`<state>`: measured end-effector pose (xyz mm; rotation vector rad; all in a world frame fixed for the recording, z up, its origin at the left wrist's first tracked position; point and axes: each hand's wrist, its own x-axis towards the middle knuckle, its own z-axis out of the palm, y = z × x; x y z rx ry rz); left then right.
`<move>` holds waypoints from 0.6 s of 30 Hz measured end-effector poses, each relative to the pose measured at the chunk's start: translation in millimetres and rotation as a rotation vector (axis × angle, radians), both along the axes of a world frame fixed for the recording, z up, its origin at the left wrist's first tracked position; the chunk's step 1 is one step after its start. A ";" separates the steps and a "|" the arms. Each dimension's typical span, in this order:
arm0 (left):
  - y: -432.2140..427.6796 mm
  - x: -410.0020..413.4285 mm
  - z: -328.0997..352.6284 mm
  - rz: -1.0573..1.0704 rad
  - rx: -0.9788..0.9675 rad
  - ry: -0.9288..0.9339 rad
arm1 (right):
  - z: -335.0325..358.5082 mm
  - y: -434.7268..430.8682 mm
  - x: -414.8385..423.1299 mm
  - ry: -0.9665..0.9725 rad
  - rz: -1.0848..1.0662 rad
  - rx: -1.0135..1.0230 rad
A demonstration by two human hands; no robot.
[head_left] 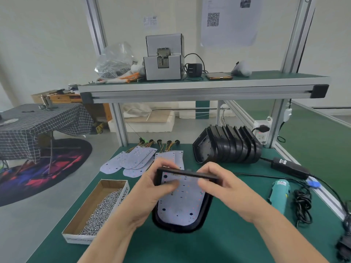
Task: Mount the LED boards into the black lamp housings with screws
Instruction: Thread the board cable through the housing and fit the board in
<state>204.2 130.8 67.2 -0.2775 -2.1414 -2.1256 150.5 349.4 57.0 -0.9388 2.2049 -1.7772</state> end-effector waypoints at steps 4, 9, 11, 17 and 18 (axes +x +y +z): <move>-17.4 0.9 -7.8 -0.117 0.101 -0.027 | -2.3 9.4 -12.5 -0.358 0.089 -0.296; -23.3 -3.6 -18.6 -0.290 0.190 -0.053 | -16.8 -12.4 -12.2 0.005 0.108 0.236; -28.9 -6.0 -23.3 -0.330 0.266 -0.045 | -18.5 -17.2 -11.4 -0.055 0.144 0.176; -57.4 -13.9 -37.0 -0.241 0.388 -0.089 | 9.2 2.3 -21.0 -0.018 0.079 0.190; -60.2 -15.0 -40.4 -0.230 0.415 -0.105 | 15.4 5.0 -21.9 0.000 0.093 0.240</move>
